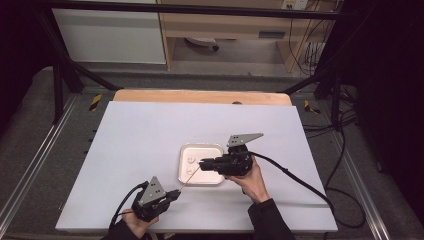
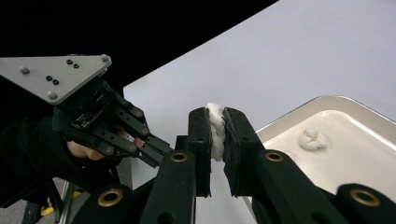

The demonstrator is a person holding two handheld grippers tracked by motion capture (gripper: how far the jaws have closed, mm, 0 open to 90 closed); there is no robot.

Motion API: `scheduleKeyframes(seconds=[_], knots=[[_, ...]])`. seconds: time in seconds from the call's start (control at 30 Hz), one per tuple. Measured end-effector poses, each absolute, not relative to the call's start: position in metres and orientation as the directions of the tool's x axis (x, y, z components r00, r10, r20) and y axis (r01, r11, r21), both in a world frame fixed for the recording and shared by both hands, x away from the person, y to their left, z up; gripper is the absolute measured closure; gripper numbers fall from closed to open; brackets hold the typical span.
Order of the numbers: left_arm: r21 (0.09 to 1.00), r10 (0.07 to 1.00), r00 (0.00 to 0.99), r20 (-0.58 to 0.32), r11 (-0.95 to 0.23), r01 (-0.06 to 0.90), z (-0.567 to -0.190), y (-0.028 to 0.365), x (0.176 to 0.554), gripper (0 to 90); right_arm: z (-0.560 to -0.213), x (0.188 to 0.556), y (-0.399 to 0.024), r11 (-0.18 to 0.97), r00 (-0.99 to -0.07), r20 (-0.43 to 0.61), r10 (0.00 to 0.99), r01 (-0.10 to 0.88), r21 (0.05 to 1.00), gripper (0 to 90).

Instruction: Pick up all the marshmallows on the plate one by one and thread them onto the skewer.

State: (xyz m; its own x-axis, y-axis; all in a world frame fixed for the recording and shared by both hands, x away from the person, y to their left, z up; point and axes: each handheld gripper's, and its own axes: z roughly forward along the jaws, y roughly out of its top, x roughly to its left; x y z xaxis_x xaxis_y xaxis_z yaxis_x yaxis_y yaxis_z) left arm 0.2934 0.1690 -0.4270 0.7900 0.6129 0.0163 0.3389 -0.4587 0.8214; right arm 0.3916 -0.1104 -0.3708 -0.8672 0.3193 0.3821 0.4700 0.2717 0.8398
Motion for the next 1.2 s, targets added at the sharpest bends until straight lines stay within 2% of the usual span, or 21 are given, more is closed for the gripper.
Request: scheduleKeyframes(seconds=[0.33,1.2], knots=[[0.822,0.619,0.786,0.003,-0.449,0.35,-0.427,0.1683,0.2932,89.2,-0.3741,0.3899,-0.1072,0.244,-0.864,0.401,0.304,0.477,0.844,82.8],[0.815,0.619,0.786,0.005,-0.458,0.355,-0.4287,0.1651,0.2922,89.2,-0.3801,0.3855,-0.103,0.278,-0.874,0.381,0.301,0.463,0.842,83.3]])
